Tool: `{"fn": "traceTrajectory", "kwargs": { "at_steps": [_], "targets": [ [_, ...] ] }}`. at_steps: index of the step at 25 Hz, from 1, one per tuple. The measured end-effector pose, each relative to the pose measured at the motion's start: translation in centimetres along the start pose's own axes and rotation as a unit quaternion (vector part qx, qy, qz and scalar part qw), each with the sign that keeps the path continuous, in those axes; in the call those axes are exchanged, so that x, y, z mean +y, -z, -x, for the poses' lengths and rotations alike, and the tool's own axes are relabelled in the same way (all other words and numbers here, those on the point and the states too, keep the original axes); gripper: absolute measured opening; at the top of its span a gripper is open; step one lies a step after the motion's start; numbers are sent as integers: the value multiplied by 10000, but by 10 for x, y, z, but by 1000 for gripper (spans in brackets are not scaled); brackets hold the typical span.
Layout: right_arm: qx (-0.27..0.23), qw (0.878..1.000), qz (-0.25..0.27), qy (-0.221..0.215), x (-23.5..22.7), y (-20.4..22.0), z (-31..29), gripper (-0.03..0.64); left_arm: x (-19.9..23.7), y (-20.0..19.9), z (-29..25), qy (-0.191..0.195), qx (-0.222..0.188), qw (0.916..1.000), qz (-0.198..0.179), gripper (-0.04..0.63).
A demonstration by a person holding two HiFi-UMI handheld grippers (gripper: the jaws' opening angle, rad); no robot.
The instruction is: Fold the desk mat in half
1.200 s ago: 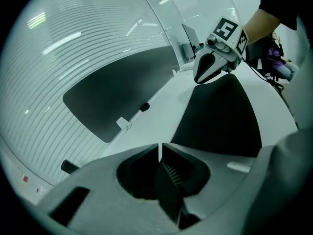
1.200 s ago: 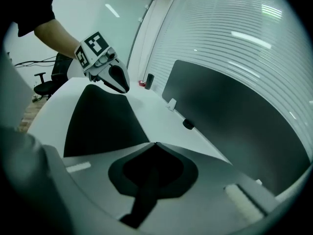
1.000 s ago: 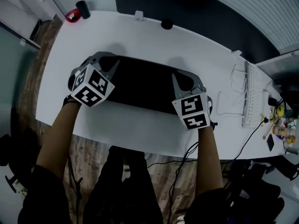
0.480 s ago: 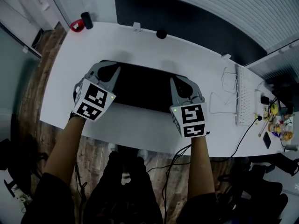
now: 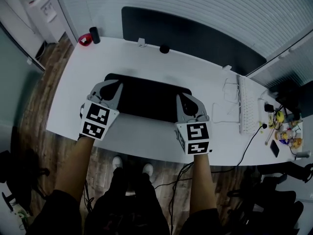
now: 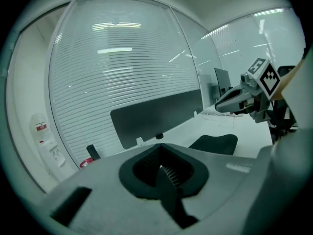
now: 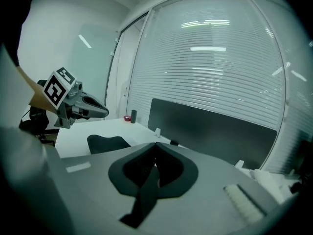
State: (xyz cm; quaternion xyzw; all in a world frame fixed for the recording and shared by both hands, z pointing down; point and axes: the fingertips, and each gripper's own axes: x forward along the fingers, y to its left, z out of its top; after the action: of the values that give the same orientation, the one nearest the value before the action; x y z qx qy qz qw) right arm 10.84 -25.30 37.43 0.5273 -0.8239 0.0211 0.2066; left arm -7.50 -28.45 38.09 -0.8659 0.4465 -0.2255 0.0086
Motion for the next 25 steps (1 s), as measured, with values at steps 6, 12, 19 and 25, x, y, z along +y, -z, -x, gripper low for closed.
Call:
{"fn": "traceTrajectory", "kwargs": {
  "at_steps": [6,12,19,25],
  "targets": [
    [-147,9995,-237,113,9,-13,29,9,-7,-15,30,-220,-217,9993,212,-6],
    [-314,9980,-477,263,21,-18,59,8,-22,-20,55,-278,-274,9990,203,-6],
    [-524,9950,-708,481,30,-23,94,9,-41,-29,84,-306,-479,9970,531,-6],
    [-638,9937,-634,665,36,-33,115,9,-54,-32,105,-330,-584,9958,622,-5]
  ]
}}
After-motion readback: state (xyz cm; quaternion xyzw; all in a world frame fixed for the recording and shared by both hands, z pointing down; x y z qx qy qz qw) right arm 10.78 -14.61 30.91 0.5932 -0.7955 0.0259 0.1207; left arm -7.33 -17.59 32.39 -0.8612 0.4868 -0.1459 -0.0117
